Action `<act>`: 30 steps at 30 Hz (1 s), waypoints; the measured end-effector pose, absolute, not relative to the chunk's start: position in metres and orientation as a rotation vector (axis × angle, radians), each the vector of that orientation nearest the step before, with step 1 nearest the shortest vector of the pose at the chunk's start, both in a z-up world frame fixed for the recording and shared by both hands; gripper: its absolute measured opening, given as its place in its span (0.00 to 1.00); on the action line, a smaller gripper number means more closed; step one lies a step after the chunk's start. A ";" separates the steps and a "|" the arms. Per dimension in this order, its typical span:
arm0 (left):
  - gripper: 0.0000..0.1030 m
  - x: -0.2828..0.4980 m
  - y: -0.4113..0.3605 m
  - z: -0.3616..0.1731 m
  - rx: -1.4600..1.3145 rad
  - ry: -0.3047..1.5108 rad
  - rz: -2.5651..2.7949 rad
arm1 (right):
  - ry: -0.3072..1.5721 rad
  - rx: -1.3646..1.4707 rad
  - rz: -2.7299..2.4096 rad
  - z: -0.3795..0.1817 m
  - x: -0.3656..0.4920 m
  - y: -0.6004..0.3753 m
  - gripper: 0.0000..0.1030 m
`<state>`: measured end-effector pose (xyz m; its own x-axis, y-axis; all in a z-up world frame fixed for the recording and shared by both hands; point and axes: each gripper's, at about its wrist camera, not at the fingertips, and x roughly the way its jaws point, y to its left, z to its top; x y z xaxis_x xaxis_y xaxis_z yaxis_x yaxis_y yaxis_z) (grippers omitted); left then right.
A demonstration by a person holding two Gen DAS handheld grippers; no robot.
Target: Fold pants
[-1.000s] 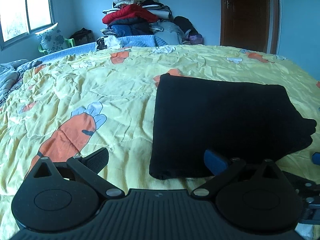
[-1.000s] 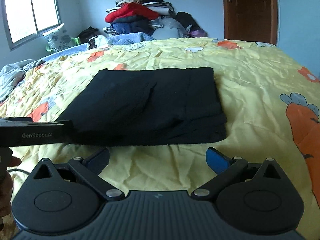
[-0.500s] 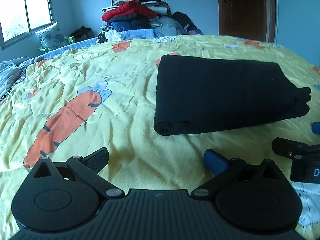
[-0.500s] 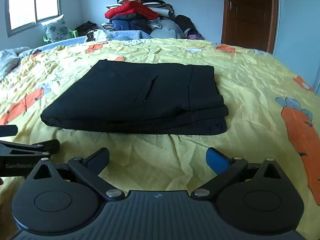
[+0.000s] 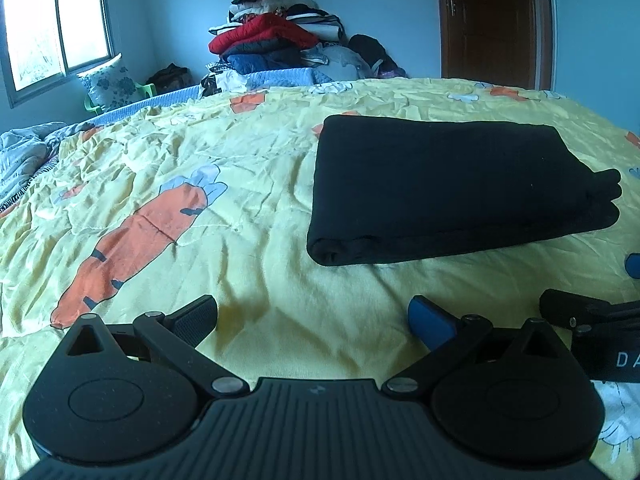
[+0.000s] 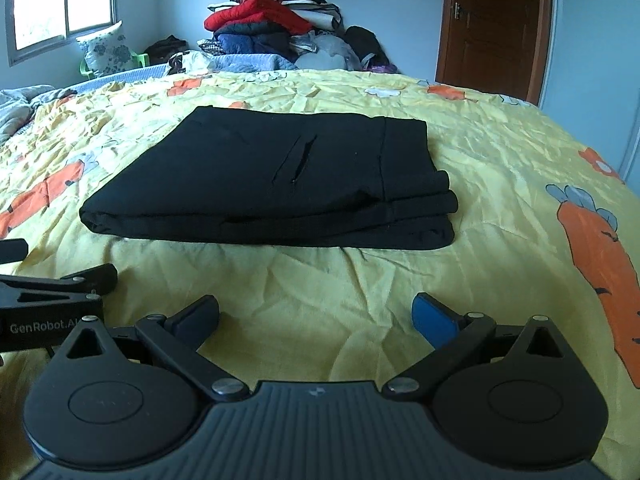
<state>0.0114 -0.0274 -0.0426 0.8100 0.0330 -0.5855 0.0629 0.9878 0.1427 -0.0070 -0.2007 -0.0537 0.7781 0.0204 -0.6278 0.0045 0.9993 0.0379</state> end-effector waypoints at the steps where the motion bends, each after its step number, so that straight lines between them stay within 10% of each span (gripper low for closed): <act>1: 1.00 0.011 -0.027 -0.043 0.152 0.629 -0.017 | 0.679 0.034 0.007 -0.054 -0.007 -0.200 1.00; 30: 1.00 0.013 -0.015 -0.044 0.056 0.659 -0.032 | 0.676 0.047 -0.035 -0.054 -0.006 -0.204 1.00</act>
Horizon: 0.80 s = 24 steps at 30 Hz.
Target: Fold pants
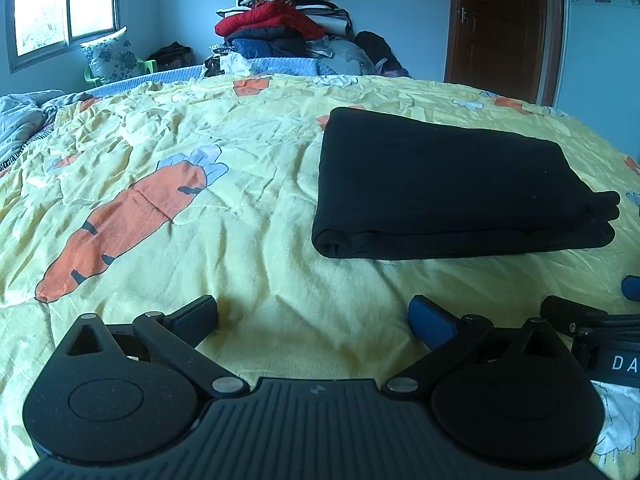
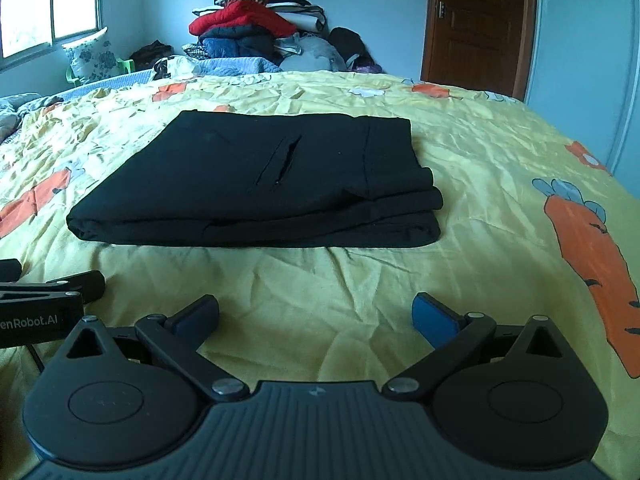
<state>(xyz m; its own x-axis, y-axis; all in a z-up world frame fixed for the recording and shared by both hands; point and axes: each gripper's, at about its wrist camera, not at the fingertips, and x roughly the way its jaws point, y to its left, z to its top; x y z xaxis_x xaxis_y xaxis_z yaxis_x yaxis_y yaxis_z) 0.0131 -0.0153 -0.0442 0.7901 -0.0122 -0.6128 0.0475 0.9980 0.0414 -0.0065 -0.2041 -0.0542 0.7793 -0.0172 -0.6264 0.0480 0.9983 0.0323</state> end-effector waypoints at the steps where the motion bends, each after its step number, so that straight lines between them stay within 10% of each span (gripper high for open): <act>1: 1.00 0.013 -0.015 -0.044 0.052 0.660 -0.033 | 0.676 0.049 -0.034 -0.054 -0.006 -0.205 1.00; 24: 1.00 0.015 -0.013 -0.045 0.038 0.666 -0.036 | 0.675 0.049 -0.033 -0.054 -0.008 -0.203 1.00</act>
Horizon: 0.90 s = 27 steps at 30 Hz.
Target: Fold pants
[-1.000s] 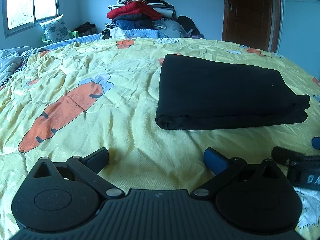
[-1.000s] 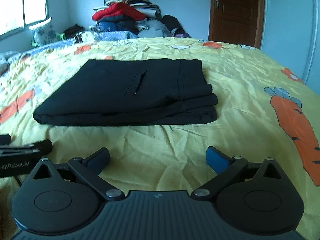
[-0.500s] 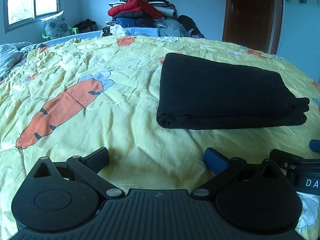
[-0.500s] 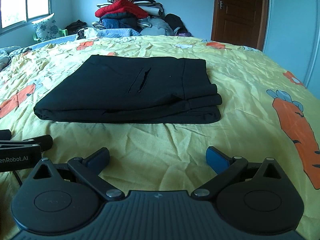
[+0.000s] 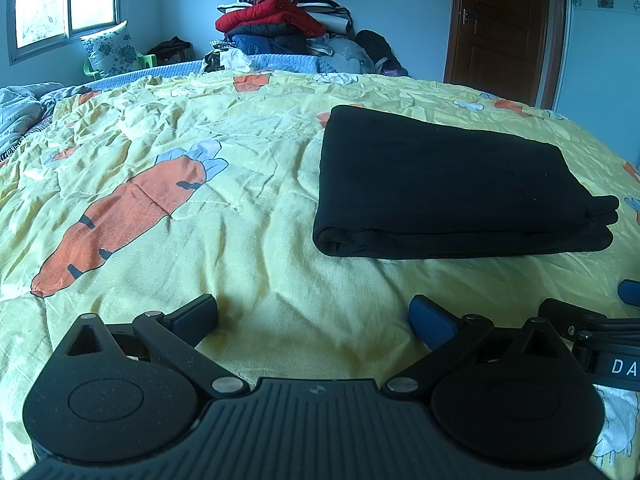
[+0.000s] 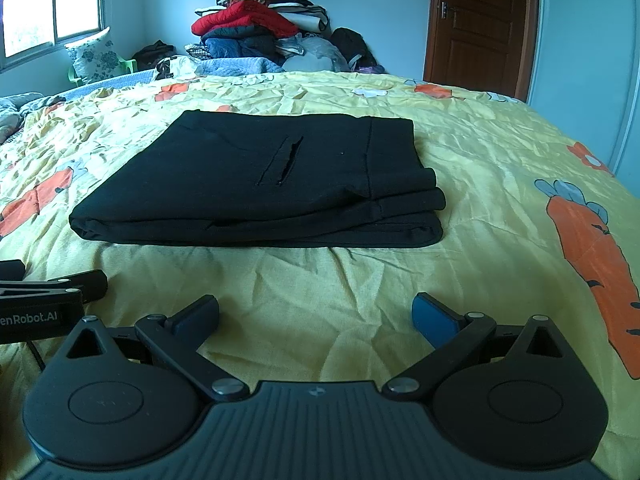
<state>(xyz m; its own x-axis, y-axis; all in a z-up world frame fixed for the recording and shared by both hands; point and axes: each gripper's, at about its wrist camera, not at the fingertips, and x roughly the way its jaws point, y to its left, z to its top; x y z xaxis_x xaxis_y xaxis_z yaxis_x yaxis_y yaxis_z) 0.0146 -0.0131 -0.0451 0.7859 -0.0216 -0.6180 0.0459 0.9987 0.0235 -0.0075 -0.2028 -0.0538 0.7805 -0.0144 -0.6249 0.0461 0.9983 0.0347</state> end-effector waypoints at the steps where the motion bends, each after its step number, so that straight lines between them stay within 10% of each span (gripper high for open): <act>1: 1.00 0.015 -0.013 -0.045 0.038 0.666 -0.037 | 0.675 0.048 -0.033 -0.054 -0.008 -0.203 1.00; 27: 1.00 0.012 -0.015 -0.048 0.063 0.666 -0.114 | 0.676 0.028 0.000 -0.055 -0.012 -0.209 1.00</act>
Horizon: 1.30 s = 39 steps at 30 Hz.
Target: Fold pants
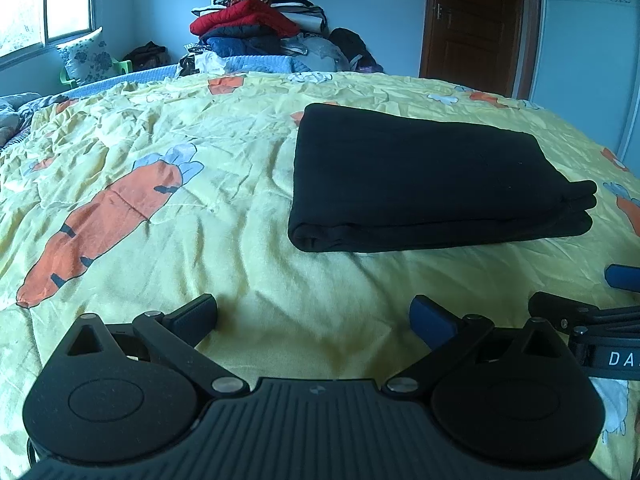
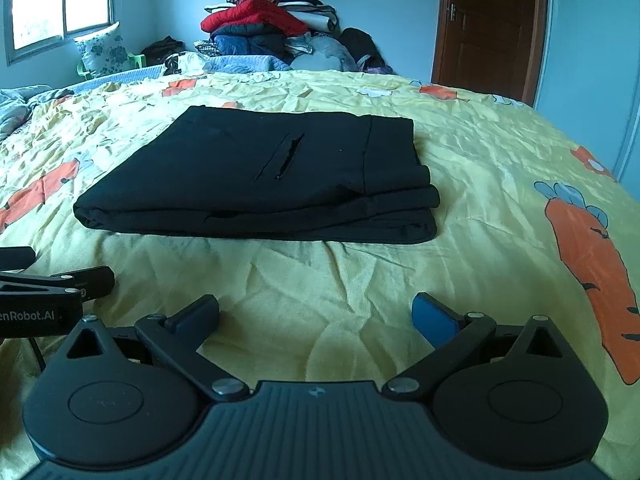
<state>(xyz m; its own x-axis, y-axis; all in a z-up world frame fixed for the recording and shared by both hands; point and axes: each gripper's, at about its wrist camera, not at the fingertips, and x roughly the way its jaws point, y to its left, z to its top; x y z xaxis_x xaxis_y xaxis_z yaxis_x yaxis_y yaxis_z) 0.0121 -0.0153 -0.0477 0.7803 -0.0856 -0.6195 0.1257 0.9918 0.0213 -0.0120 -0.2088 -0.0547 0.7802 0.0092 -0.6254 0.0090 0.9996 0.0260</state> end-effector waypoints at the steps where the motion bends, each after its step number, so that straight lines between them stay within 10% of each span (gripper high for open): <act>1: 1.00 0.012 -0.015 -0.048 0.062 0.666 -0.115 | 0.675 0.029 0.000 -0.055 -0.012 -0.209 1.00; 39: 1.00 0.013 -0.015 -0.048 0.060 0.668 -0.115 | 0.675 0.038 -0.018 -0.055 -0.011 -0.207 1.00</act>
<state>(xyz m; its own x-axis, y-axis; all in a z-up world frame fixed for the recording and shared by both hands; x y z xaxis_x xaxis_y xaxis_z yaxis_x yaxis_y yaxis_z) 0.0128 -0.0152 -0.0478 0.7790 -0.0869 -0.6209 0.1252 0.9920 0.0182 -0.0113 -0.2074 -0.0549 0.7803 -0.0043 -0.6254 0.0288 0.9992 0.0290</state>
